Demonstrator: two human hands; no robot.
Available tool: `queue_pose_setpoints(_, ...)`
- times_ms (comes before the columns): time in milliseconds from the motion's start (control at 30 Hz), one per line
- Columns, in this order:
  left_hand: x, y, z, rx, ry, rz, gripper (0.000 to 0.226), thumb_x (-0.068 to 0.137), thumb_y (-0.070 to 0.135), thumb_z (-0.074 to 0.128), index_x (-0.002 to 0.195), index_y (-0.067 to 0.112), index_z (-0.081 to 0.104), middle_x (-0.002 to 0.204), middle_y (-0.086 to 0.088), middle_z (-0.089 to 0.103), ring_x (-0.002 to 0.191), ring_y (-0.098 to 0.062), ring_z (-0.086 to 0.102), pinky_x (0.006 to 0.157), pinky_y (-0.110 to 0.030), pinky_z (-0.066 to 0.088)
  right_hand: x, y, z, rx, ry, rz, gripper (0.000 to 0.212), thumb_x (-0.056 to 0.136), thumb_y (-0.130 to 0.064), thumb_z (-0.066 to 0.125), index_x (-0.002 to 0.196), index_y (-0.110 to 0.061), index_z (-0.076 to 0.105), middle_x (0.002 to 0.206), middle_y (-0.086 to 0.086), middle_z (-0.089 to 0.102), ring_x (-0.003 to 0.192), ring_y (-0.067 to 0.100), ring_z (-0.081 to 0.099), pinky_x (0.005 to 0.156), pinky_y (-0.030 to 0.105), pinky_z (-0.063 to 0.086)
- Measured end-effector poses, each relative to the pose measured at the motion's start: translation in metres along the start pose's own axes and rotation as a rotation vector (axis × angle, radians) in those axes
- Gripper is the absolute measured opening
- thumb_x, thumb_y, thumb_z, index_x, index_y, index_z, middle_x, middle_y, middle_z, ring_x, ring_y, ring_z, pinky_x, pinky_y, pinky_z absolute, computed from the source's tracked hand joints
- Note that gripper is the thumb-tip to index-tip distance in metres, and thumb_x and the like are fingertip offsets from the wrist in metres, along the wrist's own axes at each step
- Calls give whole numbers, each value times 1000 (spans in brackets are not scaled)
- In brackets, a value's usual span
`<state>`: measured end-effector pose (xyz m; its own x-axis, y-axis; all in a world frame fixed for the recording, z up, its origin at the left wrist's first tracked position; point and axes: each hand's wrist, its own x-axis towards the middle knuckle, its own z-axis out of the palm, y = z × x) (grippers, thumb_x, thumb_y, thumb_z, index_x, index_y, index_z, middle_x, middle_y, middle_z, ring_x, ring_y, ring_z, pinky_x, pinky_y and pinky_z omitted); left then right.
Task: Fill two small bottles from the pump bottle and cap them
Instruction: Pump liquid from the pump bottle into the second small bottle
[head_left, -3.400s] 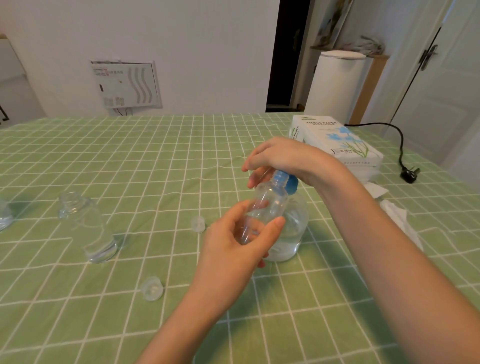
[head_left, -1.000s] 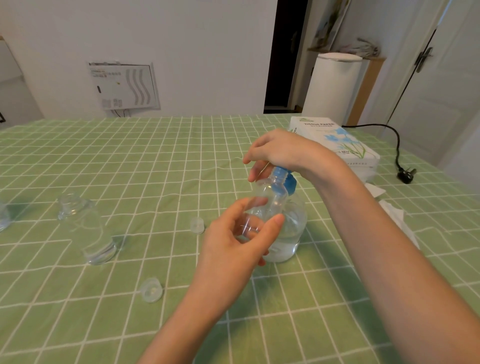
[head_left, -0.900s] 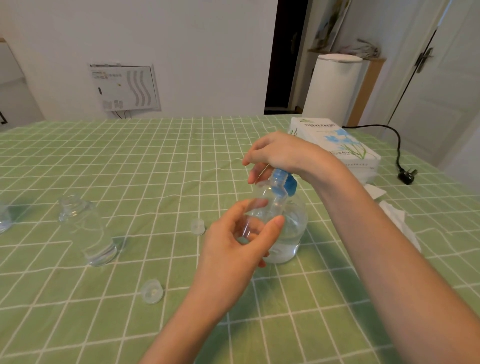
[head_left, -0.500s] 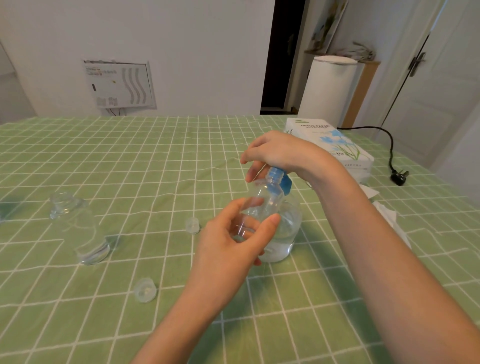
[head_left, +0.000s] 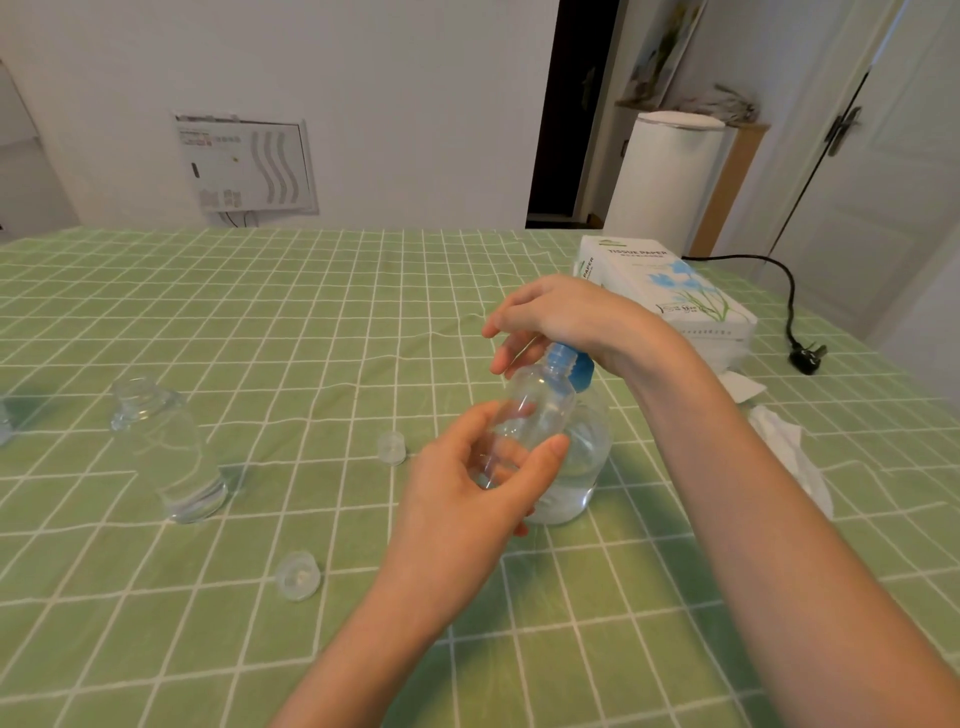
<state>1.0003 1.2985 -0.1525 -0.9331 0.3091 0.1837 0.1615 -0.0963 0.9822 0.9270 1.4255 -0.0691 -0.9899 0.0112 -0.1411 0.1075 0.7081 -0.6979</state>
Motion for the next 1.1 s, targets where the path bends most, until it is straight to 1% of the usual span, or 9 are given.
queue_pose_setpoints(167,0,-1,-2,10,-13,-4,29,74,33,70,103,31,64,66,0,60,51,-3,55,45,-14,45,1,2,1,38,25,0,21,95,-17,50,106,-8,66,83,9,72,82,23,60,96,43,48)
queue_pose_setpoints(333,1,3,-1,3,-5,19,40,63,47,66,100,33,64,68,-1,60,52,-8,55,46,-14,45,0,-4,-6,-1,30,-5,23,94,-22,53,109,-8,63,79,4,72,78,22,59,96,44,47)
queue_pose_setpoints(467,3,3,-1,-4,-4,15,29,73,36,69,101,32,64,66,1,59,53,-10,55,45,-13,44,1,-9,-8,-21,0,-27,23,93,-18,57,112,-6,62,79,3,71,99,35,68,98,46,49)
queue_pose_setpoints(567,3,2,-1,-16,-2,18,25,75,29,70,99,31,64,66,0,57,53,-11,54,45,-15,45,1,-7,-6,25,-16,-20,25,93,-15,56,115,-4,62,82,6,72,94,35,68,88,39,53)
queue_pose_setpoints(667,2,3,0,-16,-9,27,24,77,27,70,99,31,64,67,-1,57,54,-12,53,45,-15,46,0,-4,-7,84,-18,-25,23,94,-14,55,113,-3,63,82,7,72,82,27,67,70,29,54)
queue_pose_setpoints(700,2,3,0,-17,-10,26,24,77,26,70,100,30,64,67,-2,57,53,-12,53,45,-15,46,-1,-4,-7,91,-16,-32,22,94,-13,55,111,-3,64,81,8,72,82,25,66,70,29,54)
queue_pose_setpoints(833,0,1,0,-7,-6,19,24,76,27,70,100,30,64,65,1,56,53,-8,52,45,-15,46,0,0,-2,55,-19,-40,21,94,-14,53,109,-5,65,88,10,72,88,32,65,93,44,50)
queue_pose_setpoints(967,1,-1,0,-6,-6,12,24,76,27,70,99,31,64,63,4,56,51,-6,53,45,-15,46,0,3,0,86,-30,-12,23,94,-13,53,112,-4,64,84,9,73,86,29,65,86,40,54)
queue_pose_setpoints(1100,1,-1,0,-3,-9,15,26,75,29,70,100,32,64,63,6,56,51,-6,53,46,-15,47,1,1,-1,24,-5,-18,22,95,-20,53,109,-8,65,85,8,73,83,27,63,96,44,48)
